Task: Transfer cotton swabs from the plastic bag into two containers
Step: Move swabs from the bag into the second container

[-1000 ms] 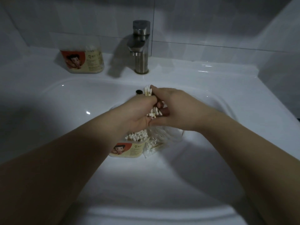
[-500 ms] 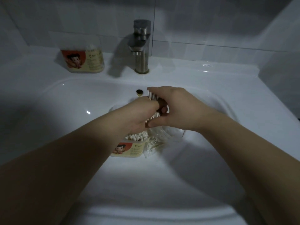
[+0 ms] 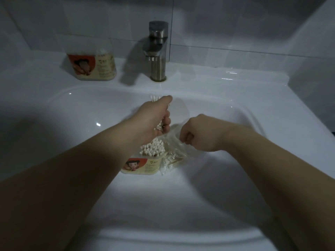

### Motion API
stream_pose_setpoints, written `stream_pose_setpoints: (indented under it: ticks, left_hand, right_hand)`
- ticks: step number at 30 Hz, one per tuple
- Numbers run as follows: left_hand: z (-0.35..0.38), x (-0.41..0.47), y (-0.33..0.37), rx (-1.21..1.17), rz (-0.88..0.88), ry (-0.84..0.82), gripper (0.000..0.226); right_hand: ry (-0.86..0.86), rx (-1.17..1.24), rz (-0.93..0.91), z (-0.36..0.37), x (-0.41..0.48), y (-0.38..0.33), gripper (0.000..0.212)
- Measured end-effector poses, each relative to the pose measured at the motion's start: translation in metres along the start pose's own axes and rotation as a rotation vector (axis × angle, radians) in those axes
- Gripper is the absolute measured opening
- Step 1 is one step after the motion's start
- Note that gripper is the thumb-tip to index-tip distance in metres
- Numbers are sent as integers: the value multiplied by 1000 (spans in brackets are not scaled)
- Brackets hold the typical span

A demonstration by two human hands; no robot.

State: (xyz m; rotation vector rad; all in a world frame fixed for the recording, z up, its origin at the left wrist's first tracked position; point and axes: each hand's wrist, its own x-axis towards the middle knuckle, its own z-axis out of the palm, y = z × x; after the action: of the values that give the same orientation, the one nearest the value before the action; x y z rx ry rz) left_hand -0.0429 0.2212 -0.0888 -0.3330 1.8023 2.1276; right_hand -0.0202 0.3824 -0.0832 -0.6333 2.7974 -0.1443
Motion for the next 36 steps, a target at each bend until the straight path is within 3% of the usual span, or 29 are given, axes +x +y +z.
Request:
stream_pose_setpoints:
  ticks: [7, 24, 30, 36]
  left_hand:
    - [0, 0, -2, 49, 4, -38, 25]
    - [3, -3, -7, 295, 34, -100, 32]
    - [0, -2, -12, 895, 322, -47, 42]
    - [-6, 2, -13, 1146, 406, -54, 25]
  right_hand:
    - [-131, -23, -207, 26, 13, -8, 3]
    - [-118, -324, -190, 31, 16, -12, 29]
    - [-35, -236, -93, 13, 12, -5, 33]
    - [21, -187, -57, 2, 5, -3, 22]
